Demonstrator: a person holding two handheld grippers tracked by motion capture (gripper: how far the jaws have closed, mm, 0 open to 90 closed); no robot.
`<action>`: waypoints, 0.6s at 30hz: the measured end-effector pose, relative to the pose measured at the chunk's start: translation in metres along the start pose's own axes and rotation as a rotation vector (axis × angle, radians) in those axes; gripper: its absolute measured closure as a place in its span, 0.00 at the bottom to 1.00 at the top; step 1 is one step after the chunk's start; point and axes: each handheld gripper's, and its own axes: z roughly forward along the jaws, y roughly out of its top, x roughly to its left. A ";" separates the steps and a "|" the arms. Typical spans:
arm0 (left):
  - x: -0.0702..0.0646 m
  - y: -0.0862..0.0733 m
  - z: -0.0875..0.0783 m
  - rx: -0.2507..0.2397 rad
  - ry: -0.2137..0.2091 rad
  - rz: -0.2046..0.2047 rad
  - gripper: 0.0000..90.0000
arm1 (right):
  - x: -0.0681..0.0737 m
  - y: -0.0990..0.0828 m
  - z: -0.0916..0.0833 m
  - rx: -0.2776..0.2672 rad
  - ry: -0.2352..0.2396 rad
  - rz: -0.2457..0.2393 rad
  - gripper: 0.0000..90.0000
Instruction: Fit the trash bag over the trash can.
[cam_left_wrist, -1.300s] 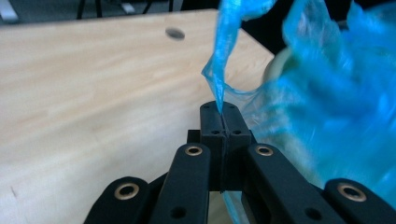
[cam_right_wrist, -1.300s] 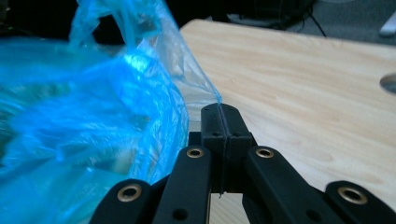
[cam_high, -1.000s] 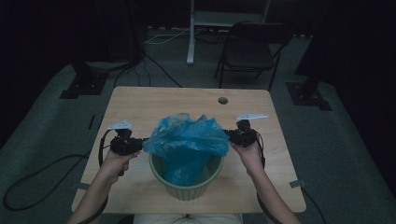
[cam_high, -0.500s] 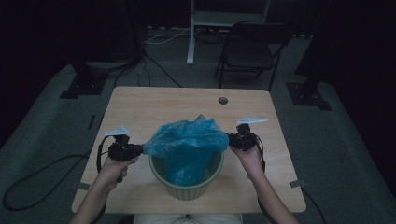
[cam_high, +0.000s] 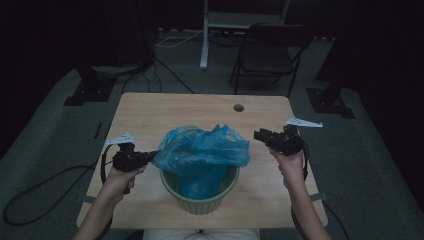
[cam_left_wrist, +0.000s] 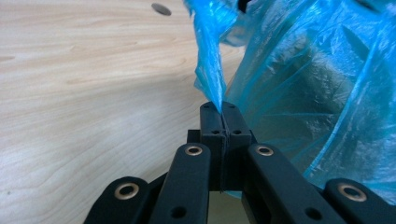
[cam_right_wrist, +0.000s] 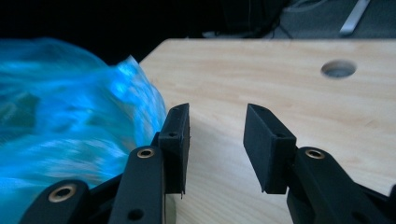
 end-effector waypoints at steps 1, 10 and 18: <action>-0.001 0.001 0.000 -0.003 -0.002 0.003 1.00 | 0.002 0.003 -0.005 -0.015 0.003 0.000 0.66; -0.009 0.007 0.001 -0.009 -0.020 0.030 1.00 | 0.060 0.028 -0.013 -0.070 0.186 -0.093 0.60; -0.008 0.006 0.001 -0.008 -0.031 0.024 1.00 | 0.087 0.042 0.013 0.022 0.263 -0.148 0.57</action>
